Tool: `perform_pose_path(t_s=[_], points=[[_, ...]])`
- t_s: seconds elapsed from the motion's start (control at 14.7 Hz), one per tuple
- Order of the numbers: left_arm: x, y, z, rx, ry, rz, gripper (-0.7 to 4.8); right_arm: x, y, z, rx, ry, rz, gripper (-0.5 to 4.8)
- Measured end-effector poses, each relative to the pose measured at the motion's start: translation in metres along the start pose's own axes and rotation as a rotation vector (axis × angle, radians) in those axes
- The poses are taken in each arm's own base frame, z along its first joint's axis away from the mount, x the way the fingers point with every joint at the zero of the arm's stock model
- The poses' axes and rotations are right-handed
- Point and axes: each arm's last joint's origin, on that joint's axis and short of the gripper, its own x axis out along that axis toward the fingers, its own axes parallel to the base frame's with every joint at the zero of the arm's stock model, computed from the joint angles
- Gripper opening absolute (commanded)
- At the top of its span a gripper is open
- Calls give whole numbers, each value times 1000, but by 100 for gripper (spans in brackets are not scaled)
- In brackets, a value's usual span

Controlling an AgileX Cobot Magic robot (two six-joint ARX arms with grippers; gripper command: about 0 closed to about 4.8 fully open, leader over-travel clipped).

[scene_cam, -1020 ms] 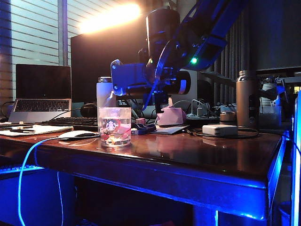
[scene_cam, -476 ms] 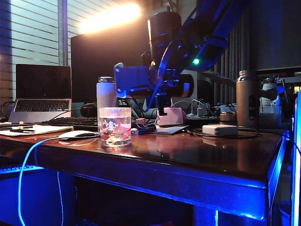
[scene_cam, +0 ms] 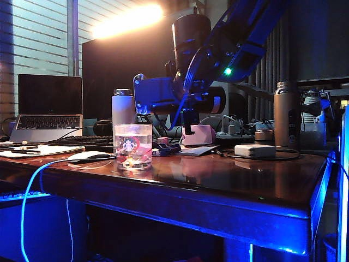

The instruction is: Pick up the black thermos, pour a little water from inside into the glass cup, then place the black thermos back on the table.

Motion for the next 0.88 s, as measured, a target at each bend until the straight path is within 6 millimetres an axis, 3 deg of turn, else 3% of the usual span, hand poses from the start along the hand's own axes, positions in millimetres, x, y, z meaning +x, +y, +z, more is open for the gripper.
perform_pose_path(t_s=[0.61, 0.88], points=[[0, 0, 0, 0, 0, 0, 57, 0, 1, 0, 2, 0, 6, 84], [0, 0, 0, 0, 0, 0, 57, -1, 1, 1, 138, -3, 6, 85]])
